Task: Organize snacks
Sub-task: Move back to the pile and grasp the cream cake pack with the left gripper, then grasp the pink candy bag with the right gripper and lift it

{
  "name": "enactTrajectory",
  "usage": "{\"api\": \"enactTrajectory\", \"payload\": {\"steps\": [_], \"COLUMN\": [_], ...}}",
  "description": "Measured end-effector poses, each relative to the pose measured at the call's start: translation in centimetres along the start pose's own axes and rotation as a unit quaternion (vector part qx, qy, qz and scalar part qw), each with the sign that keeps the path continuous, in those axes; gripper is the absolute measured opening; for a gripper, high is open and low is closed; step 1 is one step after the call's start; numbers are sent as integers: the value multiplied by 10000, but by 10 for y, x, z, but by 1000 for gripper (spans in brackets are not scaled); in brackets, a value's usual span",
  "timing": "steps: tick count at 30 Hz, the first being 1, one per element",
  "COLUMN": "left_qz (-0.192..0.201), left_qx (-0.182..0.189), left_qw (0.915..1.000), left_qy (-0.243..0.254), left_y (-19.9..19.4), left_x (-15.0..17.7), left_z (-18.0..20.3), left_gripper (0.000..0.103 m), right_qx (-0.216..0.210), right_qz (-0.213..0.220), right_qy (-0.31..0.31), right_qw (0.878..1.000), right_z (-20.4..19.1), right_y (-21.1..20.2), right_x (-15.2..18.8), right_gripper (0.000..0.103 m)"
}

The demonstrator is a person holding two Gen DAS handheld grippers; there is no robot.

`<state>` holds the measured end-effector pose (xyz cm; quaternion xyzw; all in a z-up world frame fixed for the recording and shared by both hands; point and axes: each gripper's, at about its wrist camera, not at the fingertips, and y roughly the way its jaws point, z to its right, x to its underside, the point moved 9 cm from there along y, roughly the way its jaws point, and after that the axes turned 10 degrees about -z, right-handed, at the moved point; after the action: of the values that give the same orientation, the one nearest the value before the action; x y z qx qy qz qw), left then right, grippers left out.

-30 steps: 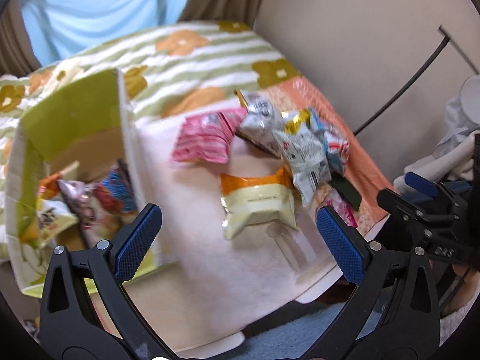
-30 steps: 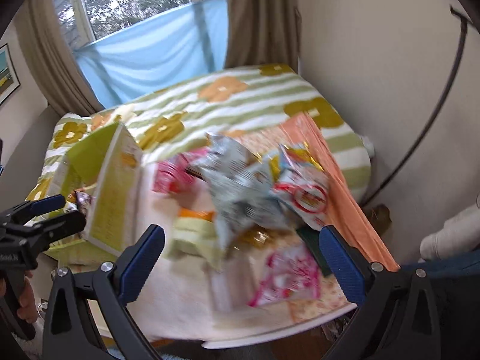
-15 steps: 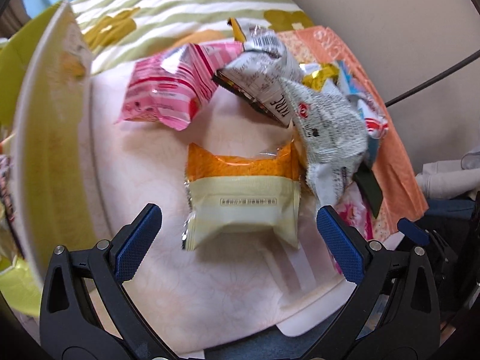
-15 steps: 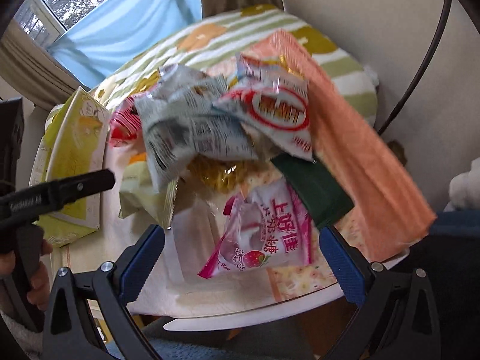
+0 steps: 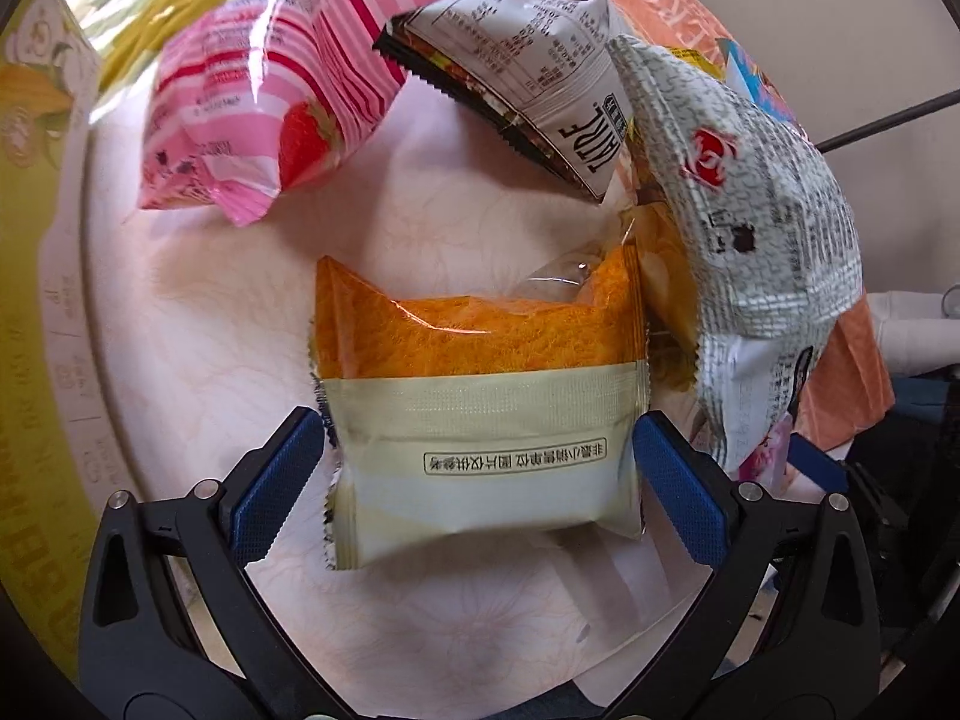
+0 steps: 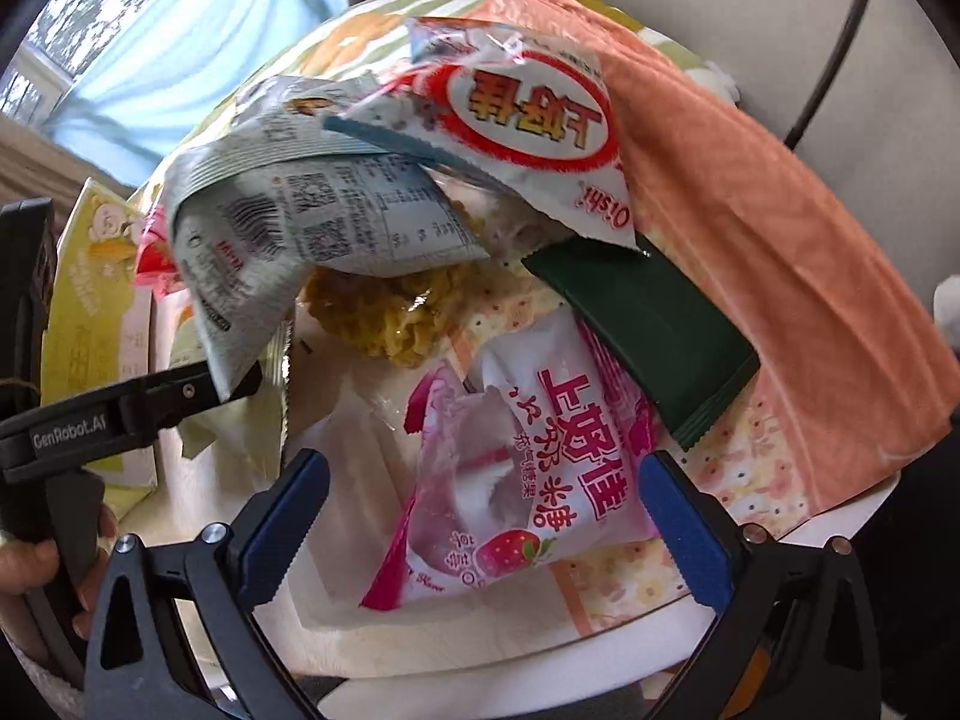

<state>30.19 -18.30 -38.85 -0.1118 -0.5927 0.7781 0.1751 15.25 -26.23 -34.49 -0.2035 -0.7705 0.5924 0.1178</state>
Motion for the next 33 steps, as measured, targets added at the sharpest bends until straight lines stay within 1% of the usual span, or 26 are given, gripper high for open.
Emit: {"api": "enactTrajectory", "payload": {"steps": [3,4,8,12,14,15,16,17,21,25,26,29,33], "left_qz": [-93,-99,-102,-80,-69,-66,-63,-57,-11,146,190,326,505], "left_qx": [222,283,279,290,234,208,179,158,47,-62,-92,-185,-233], "left_qw": [9997,9995,9994,9994,9995,9996,9997,9997,10000,9999,9998,9993,9984], "left_qy": [50,85,160,187,193,185,170,151,58,12,11,-21,-136], "left_y": [2,1,1,-3,-5,-7,-8,-10,-18,-33,-34,-47,-58], "left_x": [-1,-1,0,0,1,1,3,5,11,19,18,21,27], "left_z": [1,2,0,-1,-4,-5,-8,-11,-21,-28,-26,-25,-23], "left_gripper": [93,89,81,78,77,77,77,77,76,76,76,76,76], "right_qx": [-32,-48,-99,-138,-104,-72,-37,21,78,36,16,-42,-119], "right_qz": [3,2,1,-31,-55,-53,-33,-21,-11,51,71,184,239], "right_qy": [181,232,359,486,511,502,480,460,389,270,242,95,-66], "right_qw": [9998,9997,9993,9987,9986,9987,9988,9989,9992,9996,9997,9998,9996], "right_z": [5,6,16,22,26,27,28,29,38,39,34,32,27], "right_y": [2,3,3,8,10,10,10,10,9,5,0,-10,-20], "right_x": [-1,-1,0,2,2,3,2,2,-2,0,-7,-9,-9], "right_gripper": [103,102,99,98,87,85,78,73,66,48,44,35,31]}}
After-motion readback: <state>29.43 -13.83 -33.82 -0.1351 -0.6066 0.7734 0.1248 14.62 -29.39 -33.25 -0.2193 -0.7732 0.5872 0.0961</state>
